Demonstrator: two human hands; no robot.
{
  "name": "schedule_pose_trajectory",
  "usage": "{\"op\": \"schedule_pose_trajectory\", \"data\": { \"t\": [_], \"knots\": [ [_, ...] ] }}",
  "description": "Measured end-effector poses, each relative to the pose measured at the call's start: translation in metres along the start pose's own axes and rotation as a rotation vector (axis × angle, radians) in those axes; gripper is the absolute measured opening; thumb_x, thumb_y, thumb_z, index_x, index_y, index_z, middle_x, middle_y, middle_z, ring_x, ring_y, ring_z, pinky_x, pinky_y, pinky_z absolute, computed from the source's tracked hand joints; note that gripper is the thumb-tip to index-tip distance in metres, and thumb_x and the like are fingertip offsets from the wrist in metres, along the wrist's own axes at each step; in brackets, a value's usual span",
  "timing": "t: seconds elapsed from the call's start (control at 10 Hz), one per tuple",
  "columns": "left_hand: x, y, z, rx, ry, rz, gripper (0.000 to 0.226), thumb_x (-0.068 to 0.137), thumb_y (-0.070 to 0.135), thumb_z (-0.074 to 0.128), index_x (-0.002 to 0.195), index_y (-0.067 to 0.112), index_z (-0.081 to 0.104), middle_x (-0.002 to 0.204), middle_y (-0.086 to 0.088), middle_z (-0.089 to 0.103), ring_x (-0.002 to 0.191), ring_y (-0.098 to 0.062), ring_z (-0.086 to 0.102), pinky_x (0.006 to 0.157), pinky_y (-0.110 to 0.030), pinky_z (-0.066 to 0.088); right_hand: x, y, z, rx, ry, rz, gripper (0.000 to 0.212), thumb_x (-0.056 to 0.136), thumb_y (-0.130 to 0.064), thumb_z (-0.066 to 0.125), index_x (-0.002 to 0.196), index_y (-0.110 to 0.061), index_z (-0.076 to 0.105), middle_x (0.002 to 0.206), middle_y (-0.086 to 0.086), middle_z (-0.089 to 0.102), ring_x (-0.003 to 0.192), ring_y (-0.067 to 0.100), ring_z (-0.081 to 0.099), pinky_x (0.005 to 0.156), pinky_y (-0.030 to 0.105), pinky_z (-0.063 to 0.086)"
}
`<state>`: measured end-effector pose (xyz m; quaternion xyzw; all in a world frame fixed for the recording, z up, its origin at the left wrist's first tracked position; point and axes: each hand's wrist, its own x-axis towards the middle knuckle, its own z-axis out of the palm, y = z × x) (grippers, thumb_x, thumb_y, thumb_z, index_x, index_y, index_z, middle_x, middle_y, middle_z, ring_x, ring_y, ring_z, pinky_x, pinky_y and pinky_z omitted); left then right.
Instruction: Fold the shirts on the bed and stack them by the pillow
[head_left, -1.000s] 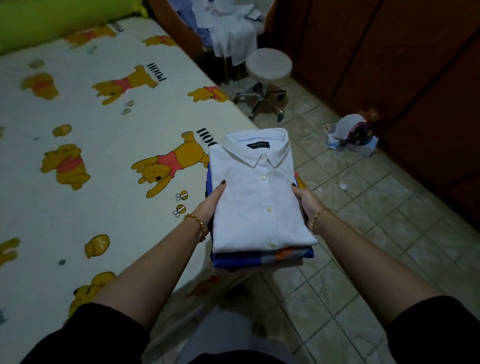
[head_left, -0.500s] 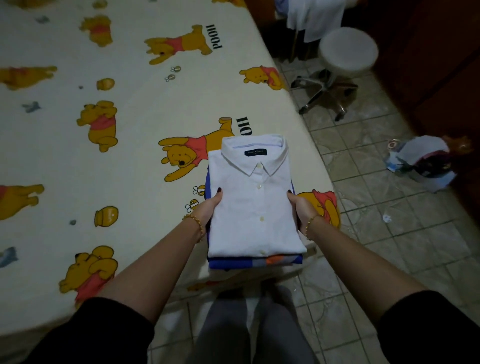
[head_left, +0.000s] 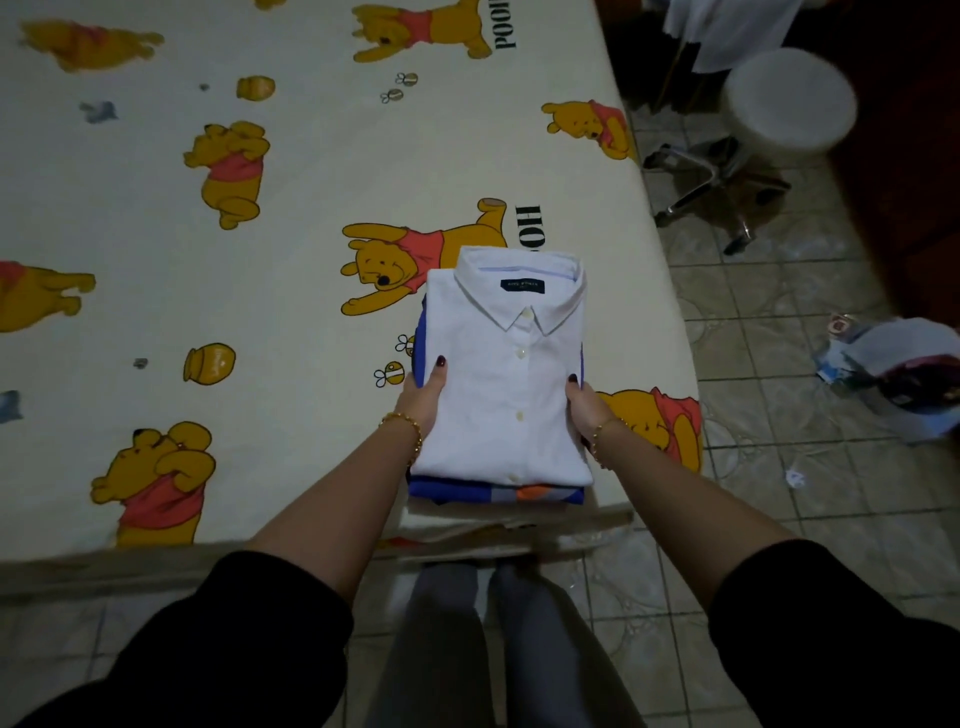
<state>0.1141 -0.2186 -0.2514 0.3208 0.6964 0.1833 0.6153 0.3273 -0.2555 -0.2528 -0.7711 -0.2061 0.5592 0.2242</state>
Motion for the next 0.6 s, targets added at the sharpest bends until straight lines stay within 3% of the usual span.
{"op": "schedule_pose_trajectory", "data": {
  "t": [0.1, 0.3, 0.4, 0.5, 0.6],
  "knots": [
    [-0.009, 0.005, -0.001, 0.08, 0.038, 0.003, 0.07, 0.089, 0.064, 0.04, 0.141, 0.016, 0.037, 0.129, -0.011, 0.054, 0.112, -0.033, 0.054, 0.1, -0.041, 0.043, -0.007, -0.006, -0.005, -0.016, -0.029, 0.002, 0.05, 0.102, -0.044, 0.027, 0.138, -0.013, 0.043, 0.136, 0.012, 0.051, 0.123, 0.033, 0.048, 0.106, 0.047, 0.038],
    [-0.036, 0.029, -0.005, 0.305, 0.116, -0.059, 0.058, 0.098, 0.039, 0.041, 0.144, 0.006, 0.027, 0.145, -0.016, 0.039, 0.129, -0.034, 0.041, 0.104, -0.039, 0.034, -0.026, -0.021, -0.023, -0.117, -0.042, -0.003, 0.049, 0.099, -0.036, 0.032, 0.131, -0.004, 0.049, 0.133, 0.019, 0.053, 0.12, 0.039, 0.05, 0.103, 0.05, 0.041],
    [-0.046, 0.047, -0.005, 0.363, 0.147, -0.048, 0.047, 0.101, 0.028, 0.036, 0.141, 0.003, 0.032, 0.141, -0.017, 0.041, 0.127, -0.033, 0.043, 0.1, -0.035, 0.036, -0.05, -0.038, -0.037, -0.097, -0.037, -0.023, 0.046, 0.102, -0.026, 0.03, 0.131, 0.006, 0.047, 0.134, 0.027, 0.049, 0.124, 0.041, 0.047, 0.104, 0.049, 0.04],
    [-0.054, 0.06, -0.006, 0.377, 0.152, 0.023, 0.039, 0.101, 0.024, 0.034, 0.132, 0.001, 0.043, 0.132, -0.017, 0.05, 0.12, -0.032, 0.048, 0.09, -0.031, 0.037, -0.059, -0.042, -0.051, 0.036, -0.03, -0.008, 0.049, 0.104, -0.032, 0.03, 0.134, 0.005, 0.043, 0.141, 0.026, 0.042, 0.13, 0.037, 0.042, 0.107, 0.049, 0.035],
    [-0.061, 0.067, -0.011, 0.388, 0.13, 0.079, 0.035, 0.101, 0.024, 0.034, 0.113, 0.0, 0.056, 0.112, -0.017, 0.059, 0.104, -0.033, 0.055, 0.075, -0.028, 0.037, -0.076, -0.046, -0.061, 0.176, -0.06, 0.006, 0.044, 0.103, -0.031, 0.036, 0.138, -0.006, 0.04, 0.141, 0.014, 0.044, 0.129, 0.028, 0.043, 0.099, 0.044, 0.037]
  ]
}}
